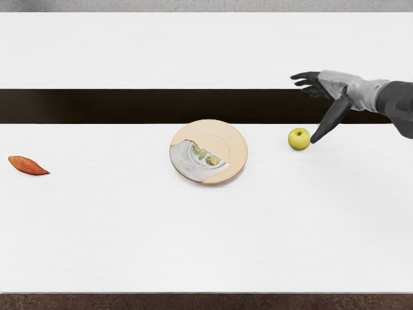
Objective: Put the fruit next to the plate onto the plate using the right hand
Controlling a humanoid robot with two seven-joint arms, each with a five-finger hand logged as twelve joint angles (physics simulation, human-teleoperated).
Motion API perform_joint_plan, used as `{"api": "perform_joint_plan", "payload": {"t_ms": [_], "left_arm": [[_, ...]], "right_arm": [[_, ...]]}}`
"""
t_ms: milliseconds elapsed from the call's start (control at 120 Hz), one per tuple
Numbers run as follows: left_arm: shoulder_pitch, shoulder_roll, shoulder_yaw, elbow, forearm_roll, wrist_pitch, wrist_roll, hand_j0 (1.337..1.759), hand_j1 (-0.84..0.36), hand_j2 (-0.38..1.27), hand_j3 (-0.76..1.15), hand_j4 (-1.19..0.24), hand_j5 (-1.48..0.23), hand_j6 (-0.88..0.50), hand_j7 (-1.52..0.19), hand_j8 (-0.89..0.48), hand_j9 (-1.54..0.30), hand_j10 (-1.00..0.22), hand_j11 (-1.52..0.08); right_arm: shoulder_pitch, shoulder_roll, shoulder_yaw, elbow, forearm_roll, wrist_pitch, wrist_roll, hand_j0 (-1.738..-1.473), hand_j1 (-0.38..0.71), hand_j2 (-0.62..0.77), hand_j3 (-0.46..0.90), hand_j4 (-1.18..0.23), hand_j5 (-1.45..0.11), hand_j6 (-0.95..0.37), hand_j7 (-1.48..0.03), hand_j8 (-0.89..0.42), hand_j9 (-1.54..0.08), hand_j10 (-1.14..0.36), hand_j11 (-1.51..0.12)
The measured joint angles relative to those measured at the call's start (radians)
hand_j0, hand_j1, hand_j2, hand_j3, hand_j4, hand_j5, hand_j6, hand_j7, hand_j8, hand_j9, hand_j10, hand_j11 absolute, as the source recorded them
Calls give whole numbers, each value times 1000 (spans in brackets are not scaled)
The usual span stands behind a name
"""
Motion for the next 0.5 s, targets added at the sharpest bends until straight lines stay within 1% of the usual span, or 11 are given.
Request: {"api": "perform_joint_plan", "payload": {"t_ms": [125, 250, 333, 375, 442, 500], "left_arm": [[0, 0, 0, 0, 0, 0, 0, 1658, 55, 49, 0, -245, -318, -245, -318, -245, -318, -245, -318], [0, 0, 0, 0, 0, 0, 0, 1658, 55, 49, 0, -245, -318, -245, -318, -245, -318, -245, -318], [0, 0, 0, 0, 0, 0, 0, 1658, 55, 49, 0, -245, -318, -245, -318, -245, -318, -245, -318], [0, 0, 0, 0, 0, 0, 0, 1658, 55, 49, 0, -245, -318, -245, -318, -245, -318, -245, -318], [0, 0, 0, 0, 0, 0, 0, 1658, 55, 49, 0, -245, -318, -245, -318, -245, -318, -245, -318], [0, 0, 0, 0, 0, 0, 0, 1658, 55, 49, 0, -245, -318, -245, -318, -245, -318, -245, -318]], "right_arm": [[0, 8, -44, 45, -18, -105, -57, -1658, -231, -18, 0, -103, -131, -104, -130, -103, -130, -102, -130], [0, 24, -87, 59, -33, -207, -82, -1658, -191, -24, 0, -137, -174, -138, -173, -137, -174, -136, -174], [0, 35, -106, 60, -47, -266, -108, -1658, -173, -27, 0, -152, -193, -153, -193, -152, -193, -151, -193], [1, 43, -112, 62, -53, -284, -132, -1658, -167, -28, 0, -157, -200, -158, -200, -157, -200, -156, -200], [5, 69, -117, 64, -74, -302, -188, -1658, -159, -29, 0, -164, -209, -165, -208, -164, -209, -163, -208], [6, 86, -120, 64, -88, -311, -223, -1658, -153, -30, 0, -168, -215, -170, -214, -169, -215, -168, -215]]}}
